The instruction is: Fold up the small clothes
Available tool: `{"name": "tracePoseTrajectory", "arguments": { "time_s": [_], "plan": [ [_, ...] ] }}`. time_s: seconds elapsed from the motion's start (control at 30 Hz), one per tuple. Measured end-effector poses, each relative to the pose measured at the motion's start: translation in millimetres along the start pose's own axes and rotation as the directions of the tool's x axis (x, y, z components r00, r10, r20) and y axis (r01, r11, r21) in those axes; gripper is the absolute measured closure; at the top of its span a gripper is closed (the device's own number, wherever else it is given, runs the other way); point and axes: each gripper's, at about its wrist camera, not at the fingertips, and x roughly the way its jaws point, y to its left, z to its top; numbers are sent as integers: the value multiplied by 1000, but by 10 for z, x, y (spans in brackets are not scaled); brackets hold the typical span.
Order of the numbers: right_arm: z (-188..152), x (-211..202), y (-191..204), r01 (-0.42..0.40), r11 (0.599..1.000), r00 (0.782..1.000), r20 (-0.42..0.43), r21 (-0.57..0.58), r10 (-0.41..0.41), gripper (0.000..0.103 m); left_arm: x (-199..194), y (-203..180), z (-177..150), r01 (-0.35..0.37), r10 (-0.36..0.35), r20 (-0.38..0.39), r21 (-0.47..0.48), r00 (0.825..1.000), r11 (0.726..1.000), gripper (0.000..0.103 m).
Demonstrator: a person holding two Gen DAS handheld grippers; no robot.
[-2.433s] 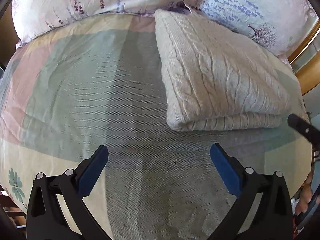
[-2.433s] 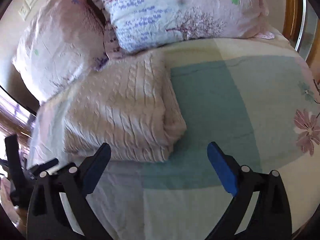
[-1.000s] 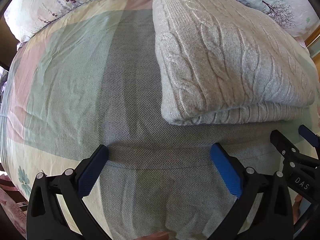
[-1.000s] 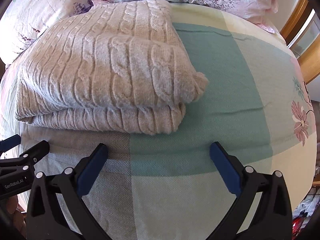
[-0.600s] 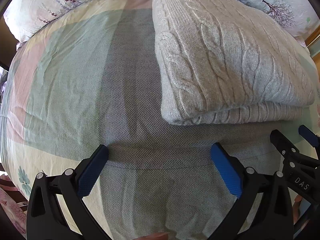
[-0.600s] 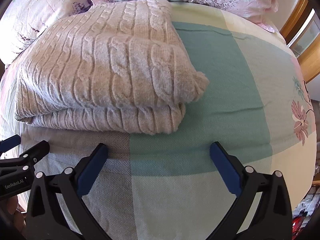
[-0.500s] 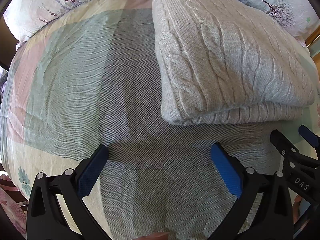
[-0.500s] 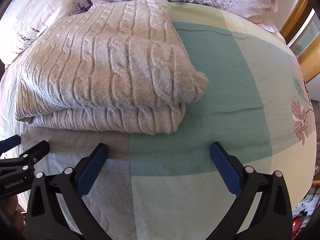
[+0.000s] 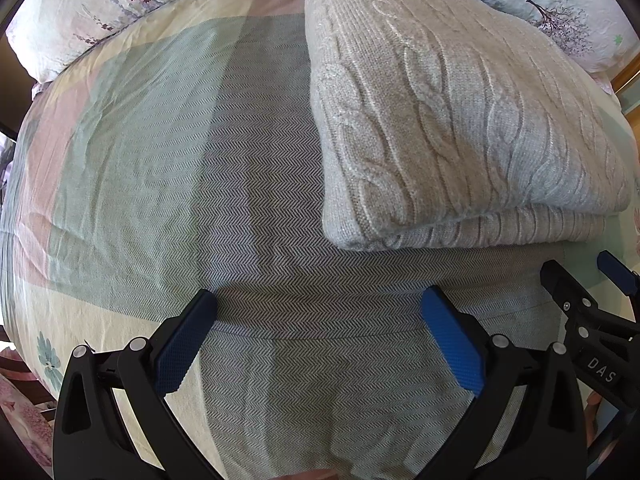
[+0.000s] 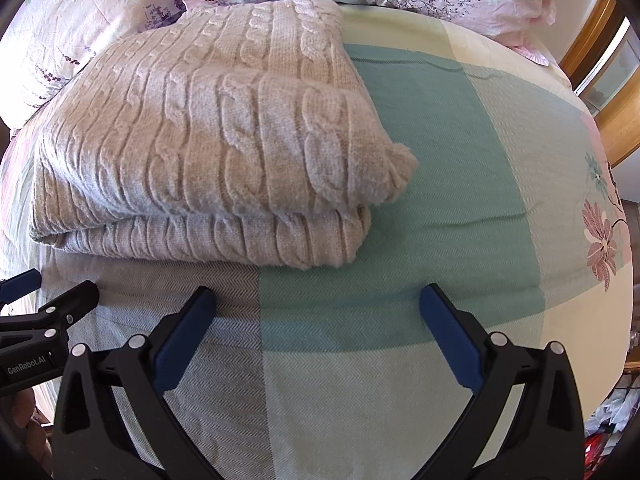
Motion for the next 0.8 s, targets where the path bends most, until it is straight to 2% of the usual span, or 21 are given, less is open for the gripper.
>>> {"name": "tracePoseTrajectory", "arguments": {
  "time_s": [0.8],
  "plan": [
    [6, 0, -1, 0, 1000, 1000, 0, 0, 0, 2, 38, 2, 108, 0, 0, -31, 3, 1000, 1000, 1]
  ]
}}
